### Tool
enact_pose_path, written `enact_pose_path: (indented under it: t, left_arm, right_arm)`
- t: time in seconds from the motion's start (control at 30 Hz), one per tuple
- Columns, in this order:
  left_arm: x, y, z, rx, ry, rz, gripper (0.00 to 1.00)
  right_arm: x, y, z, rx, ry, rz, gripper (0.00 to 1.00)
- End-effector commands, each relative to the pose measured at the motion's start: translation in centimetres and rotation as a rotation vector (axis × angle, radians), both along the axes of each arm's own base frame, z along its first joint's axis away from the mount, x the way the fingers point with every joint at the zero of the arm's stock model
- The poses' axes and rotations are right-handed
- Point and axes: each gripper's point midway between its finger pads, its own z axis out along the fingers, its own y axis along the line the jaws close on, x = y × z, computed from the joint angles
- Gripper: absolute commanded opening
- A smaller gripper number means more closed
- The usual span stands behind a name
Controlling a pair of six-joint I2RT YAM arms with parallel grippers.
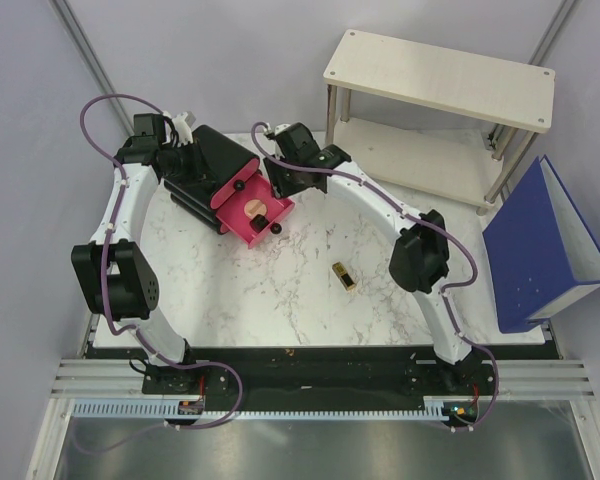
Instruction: Organize the makeup
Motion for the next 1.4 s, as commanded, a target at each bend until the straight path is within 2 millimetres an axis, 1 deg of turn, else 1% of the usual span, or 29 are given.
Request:
enact_pose_path:
  t: [0.0,0.17,0.33,0.43,0.47,0.53,0.57,0.67,0.8,0.97,1.1,1.13,1.2,1.23,1.3,1.37]
  left_arm:
    - [-6.8,2.3,-9.3,0.137,0.41,0.01,0.2]
    - [-6.8,2.2,-9.3,0.138,0.411,0.007,0.2]
    - [-6.8,2.1,-9.3,0.137,0.411,0.005,0.2]
    - [-6.8,2.2,-9.3,0.138,0.412,0.005,0.2]
    - [-6.7,2.2,-9.3,0.137,0.411,0.005,0.2]
    - [-6.7,2.2,-9.4,0.138,0.414,0.005,0.2]
    - [-6.7,2.2,-9.4,0.138,0.412,0.005,0.2]
    - [-6.6,2.2,-9.4,0.134,0.412,0.005,0.2]
    - [-6.6,2.2,-9.4,0.135,0.414,0.005,0.2]
    - [-6.5,2.3,-9.3,0.138,0.409,0.009,0.2]
    - [-6.5,2.3,-9.3,0.138,0.411,0.009,0.2]
    - [-6.5,2.3,-9.3,0.138,0.411,0.009,0.2]
    - [-6.5,2.2,-9.3,0.138,0.409,0.007,0.2]
    - [-6.5,2.3,-9.3,0.139,0.408,0.009,0.2]
    - [-6.5,2.3,-9.3,0.138,0.409,0.009,0.2]
    - [-6.5,2.3,-9.2,0.135,0.408,0.007,0.2]
  right_arm:
    - [1.1,2.4,0.4,0.093,-0.013,0.004,0.25]
    - [1.3,3.3,-1.3,0.122,0.023,-0.007,0.27]
    - [1.5,3.6,-2.0,0.131,0.038,-0.023,0.3]
    - [1.4,3.5,-2.5,0.127,0.047,-0.026,0.36]
    - [1.3,3.6,-2.4,0.131,0.05,-0.026,0.41]
    - [1.3,3.5,-2.5,0.129,0.053,-0.031,0.46]
    - [1.3,3.5,-2.5,0.129,0.051,-0.035,0.51]
    - [1.4,3.4,-2.4,0.131,0.048,-0.04,0.58]
    - [1.4,3.5,-2.4,0.134,0.049,-0.042,0.64]
    - [1.6,3.4,-2.0,0.136,0.04,-0.046,0.67]
    - [1.7,3.5,-1.1,0.148,0.023,-0.048,0.67]
    - [1.8,3.5,-0.2,0.162,0.009,-0.046,0.67]
    - [1.6,3.7,0.4,0.172,0.004,-0.037,0.66]
    - [1.5,3.7,1.0,0.18,0.0,-0.033,0.66]
    - [1.1,3.9,1.7,0.192,-0.002,-0.014,0.65]
    - [0.1,4.3,2.3,0.189,-0.006,0.014,0.65]
